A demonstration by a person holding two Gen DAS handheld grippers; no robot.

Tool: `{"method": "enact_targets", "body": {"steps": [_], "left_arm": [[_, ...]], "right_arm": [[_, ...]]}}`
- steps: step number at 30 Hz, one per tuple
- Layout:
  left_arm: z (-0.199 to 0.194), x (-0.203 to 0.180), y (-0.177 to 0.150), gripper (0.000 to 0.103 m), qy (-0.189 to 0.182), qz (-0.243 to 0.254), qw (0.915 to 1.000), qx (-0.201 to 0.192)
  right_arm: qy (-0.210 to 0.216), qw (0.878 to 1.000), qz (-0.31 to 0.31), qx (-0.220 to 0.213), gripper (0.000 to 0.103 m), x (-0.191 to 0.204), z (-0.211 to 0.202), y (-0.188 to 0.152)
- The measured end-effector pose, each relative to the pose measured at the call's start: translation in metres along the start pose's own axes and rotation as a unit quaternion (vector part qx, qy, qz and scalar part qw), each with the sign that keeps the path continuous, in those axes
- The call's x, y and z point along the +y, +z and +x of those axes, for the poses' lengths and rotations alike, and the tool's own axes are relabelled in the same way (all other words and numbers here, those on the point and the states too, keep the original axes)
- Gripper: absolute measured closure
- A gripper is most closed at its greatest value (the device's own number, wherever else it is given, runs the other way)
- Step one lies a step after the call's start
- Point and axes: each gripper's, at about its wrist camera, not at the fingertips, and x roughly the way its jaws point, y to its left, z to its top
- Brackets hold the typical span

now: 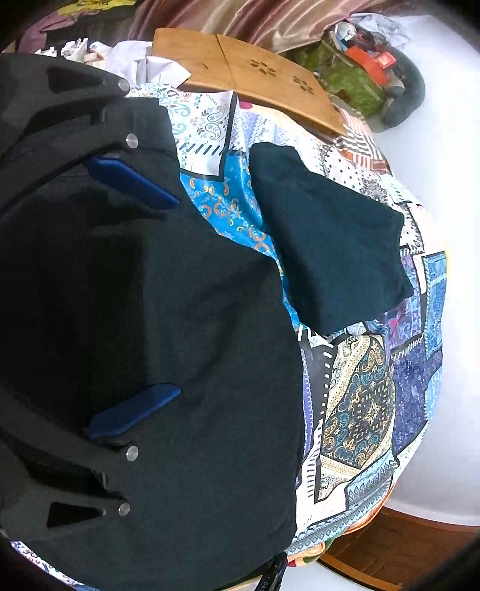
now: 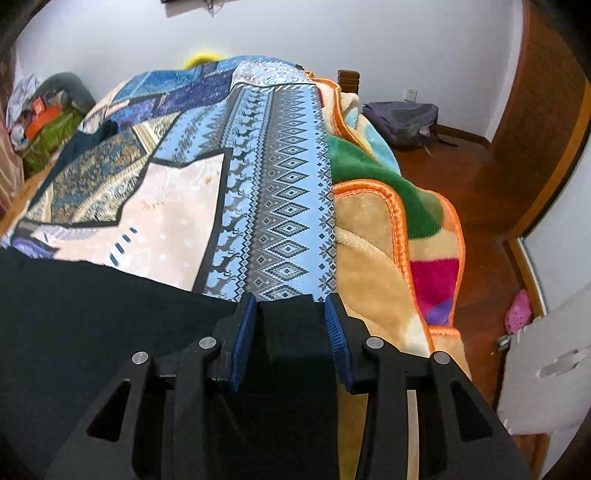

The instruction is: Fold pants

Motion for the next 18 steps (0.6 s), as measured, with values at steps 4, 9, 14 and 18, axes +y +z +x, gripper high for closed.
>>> {"method": "enact_targets", "body": {"steps": [4,9,14,18], "left_arm": [[0.001,0.000,-0.001,0.006,0.000,-0.004,1.0000,-0.002],[-0.005,0.003,0.004,0.006,0.006,-0.004,0.9999,0.007],[-0.014,0.011,0.000,0.006,0.023,-0.012,0.9996,-0.010],[-0.005,0.019,-0.013,0.005,0.011,-0.021,0.9997,-0.002]], "right_arm": [[-0.011,1.000,-0.017,-0.010,0.081,0.009,-0.002,-0.003],[-0.064,0.994,-0.054,-0.063,0.092,0.022,-0.024,-0.007],[-0.106,0.989,-0.064,-0.081,0.092,0.017,-0.030,-0.006],[-0.108,0.992,-0.061,-0.019,0.089,0.013,-0.004,-0.002]]}}
